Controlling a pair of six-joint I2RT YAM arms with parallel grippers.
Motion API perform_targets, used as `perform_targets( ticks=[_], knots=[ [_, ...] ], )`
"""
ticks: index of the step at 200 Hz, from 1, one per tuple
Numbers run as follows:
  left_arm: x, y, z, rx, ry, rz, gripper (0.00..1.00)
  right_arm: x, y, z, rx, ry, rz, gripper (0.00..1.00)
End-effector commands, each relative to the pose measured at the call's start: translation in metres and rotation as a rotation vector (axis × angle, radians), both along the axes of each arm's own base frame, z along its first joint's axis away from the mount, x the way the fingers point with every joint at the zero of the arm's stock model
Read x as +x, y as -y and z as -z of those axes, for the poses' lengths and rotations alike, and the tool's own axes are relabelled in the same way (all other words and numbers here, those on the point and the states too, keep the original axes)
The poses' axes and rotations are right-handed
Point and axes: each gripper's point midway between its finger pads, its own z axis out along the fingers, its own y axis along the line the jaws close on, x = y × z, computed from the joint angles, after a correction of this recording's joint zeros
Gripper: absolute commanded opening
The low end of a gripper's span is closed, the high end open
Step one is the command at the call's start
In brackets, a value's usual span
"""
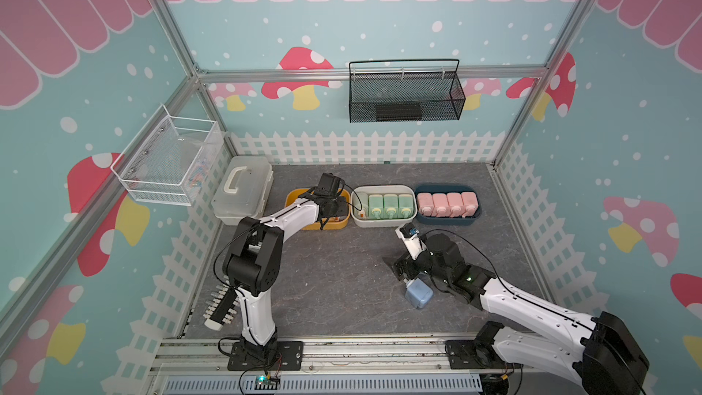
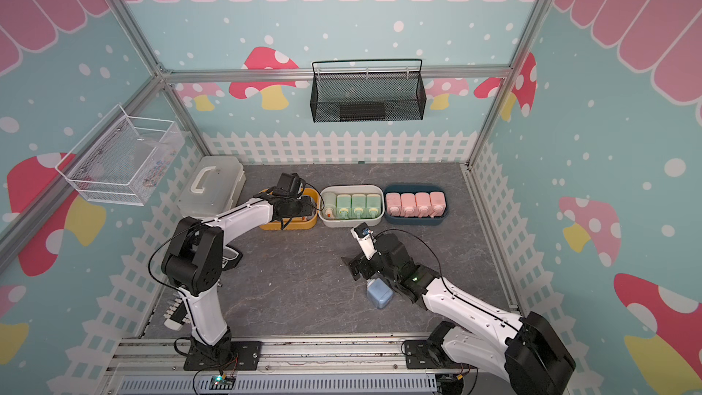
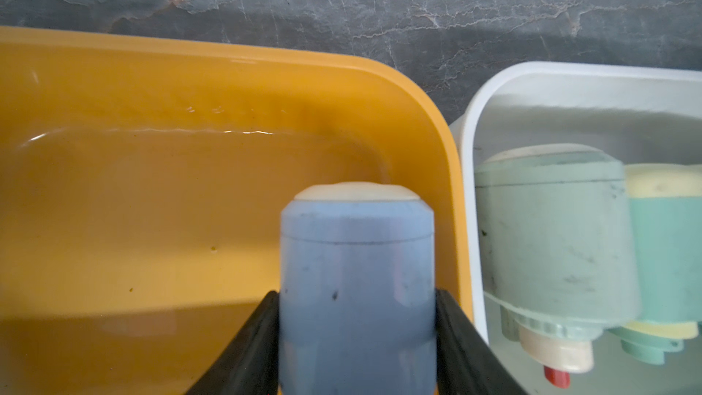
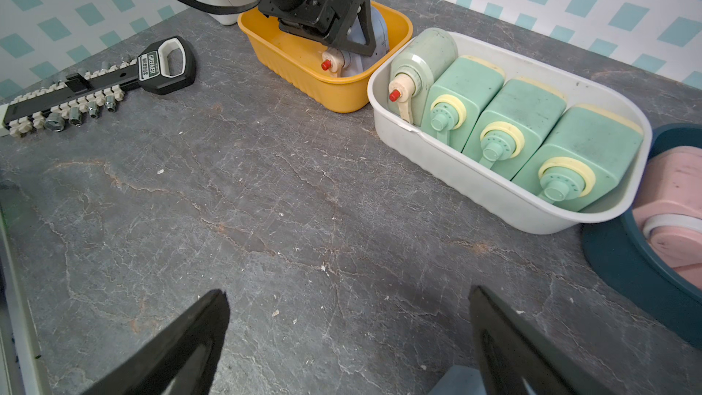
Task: Place the pencil sharpeners by color into the storage box
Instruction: Place the pencil sharpener in the storage box.
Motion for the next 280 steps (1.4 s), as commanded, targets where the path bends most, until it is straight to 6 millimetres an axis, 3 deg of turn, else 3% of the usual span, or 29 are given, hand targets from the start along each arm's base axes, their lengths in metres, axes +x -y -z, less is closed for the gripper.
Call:
perform_targets(
  ticks=[1, 177, 219, 247, 280],
  knots=[
    [0.004, 0.022, -0.008, -0.024, 0.022, 0.071, 0.55, 0.005, 0.002, -0.011, 0.007, 0.013, 0.021, 0.99],
    [0.006, 0.024, -0.019, -0.011, 0.018, 0.087, 0.69, 0.007, 0.0, -0.006, -0.019, -0.003, 0.021, 0.99],
    [0.004, 0.016, -0.013, 0.007, 0.009, 0.065, 0.82, 0.006, 0.001, -0.008, -0.019, -0.002, 0.019, 0.99],
    [0.001, 0.007, -0.021, 0.03, 0.032, 0.035, 0.99, 0.003, 0.011, -0.008, -0.027, -0.01, 0.054, 0.99],
    [-0.007, 0.003, -0.032, 0.035, 0.044, 0.028, 0.99, -0.003, 0.04, 0.008, -0.132, -0.088, 0.157, 0.99]
  ],
)
